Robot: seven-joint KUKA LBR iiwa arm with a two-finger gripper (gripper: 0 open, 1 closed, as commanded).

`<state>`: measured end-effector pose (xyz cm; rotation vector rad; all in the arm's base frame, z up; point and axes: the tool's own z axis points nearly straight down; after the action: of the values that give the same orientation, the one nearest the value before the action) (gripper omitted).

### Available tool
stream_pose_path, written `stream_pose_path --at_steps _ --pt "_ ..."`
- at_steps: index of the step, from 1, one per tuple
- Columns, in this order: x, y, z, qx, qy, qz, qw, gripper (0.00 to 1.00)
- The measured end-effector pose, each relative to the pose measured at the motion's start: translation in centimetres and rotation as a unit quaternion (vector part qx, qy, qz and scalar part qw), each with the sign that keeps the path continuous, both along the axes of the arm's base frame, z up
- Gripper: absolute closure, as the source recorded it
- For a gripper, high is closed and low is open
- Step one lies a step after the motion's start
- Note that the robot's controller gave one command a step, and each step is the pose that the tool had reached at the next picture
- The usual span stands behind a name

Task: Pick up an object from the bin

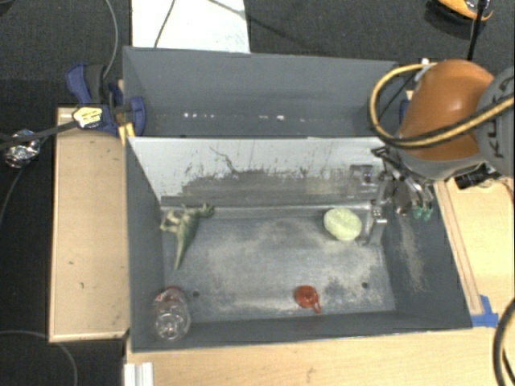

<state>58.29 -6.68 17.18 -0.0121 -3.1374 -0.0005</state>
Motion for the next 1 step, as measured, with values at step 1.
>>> stream_pose_path --at_steps 1 --pt "0.13 0.03 0.48 0.0 -0.0037 0.001 1.0 0.0"
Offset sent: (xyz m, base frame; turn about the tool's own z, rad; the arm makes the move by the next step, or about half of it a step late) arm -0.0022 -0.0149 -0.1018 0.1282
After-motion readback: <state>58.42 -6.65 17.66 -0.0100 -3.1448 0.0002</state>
